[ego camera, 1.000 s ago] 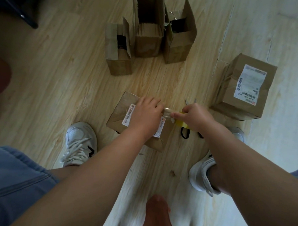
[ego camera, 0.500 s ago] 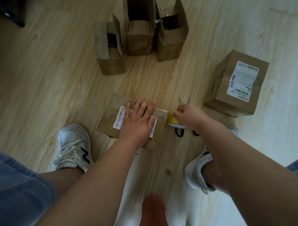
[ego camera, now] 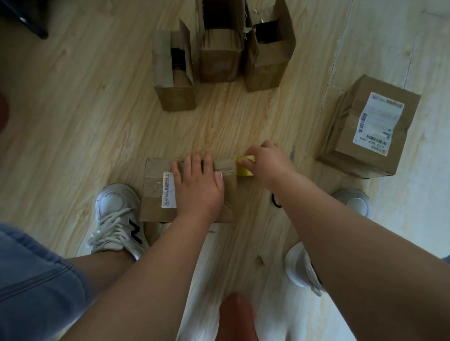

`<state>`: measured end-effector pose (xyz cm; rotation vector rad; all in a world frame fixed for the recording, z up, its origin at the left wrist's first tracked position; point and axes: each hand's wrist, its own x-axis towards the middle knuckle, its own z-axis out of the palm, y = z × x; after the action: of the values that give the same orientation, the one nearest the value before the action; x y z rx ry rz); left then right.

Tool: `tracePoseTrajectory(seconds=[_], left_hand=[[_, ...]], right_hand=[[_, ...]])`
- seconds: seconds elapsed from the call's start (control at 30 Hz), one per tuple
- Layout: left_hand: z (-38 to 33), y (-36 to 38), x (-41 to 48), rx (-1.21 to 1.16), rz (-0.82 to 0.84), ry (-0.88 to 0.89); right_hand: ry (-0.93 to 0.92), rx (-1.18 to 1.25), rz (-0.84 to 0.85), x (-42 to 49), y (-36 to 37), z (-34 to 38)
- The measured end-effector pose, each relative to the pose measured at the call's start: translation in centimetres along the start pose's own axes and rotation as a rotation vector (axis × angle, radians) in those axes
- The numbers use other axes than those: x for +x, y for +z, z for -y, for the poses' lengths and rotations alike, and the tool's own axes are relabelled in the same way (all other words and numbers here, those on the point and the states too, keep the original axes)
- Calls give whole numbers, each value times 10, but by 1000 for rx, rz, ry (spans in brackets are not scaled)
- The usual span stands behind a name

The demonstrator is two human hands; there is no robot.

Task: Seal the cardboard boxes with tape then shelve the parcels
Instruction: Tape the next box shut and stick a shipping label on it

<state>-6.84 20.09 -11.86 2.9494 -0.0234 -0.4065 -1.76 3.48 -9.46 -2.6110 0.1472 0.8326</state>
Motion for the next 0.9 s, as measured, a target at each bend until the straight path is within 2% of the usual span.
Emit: tracePoseTrajectory(seconds=[0.1,0.17,0.27,0.5,0.73,0.9], left_hand=[[-9,-10,8,-56,11,52],[-12,-10,12,-95,56,144],[-8,-4,16,-62,146,190],[-6,8,15,-62,47,183],[-3,20,16,-129,-46,186],[-3,20,16,-141,-58,184]], right_hand=[[125,402,-70,-5,3,-11],[181,490,-210,-12,5,-22],[304,450,-332,-21,10,-45],[483,349,-138,-31,31,-80],[560,265,-138,-26,48,-78],[612,78,-115,-26,57,-76]])
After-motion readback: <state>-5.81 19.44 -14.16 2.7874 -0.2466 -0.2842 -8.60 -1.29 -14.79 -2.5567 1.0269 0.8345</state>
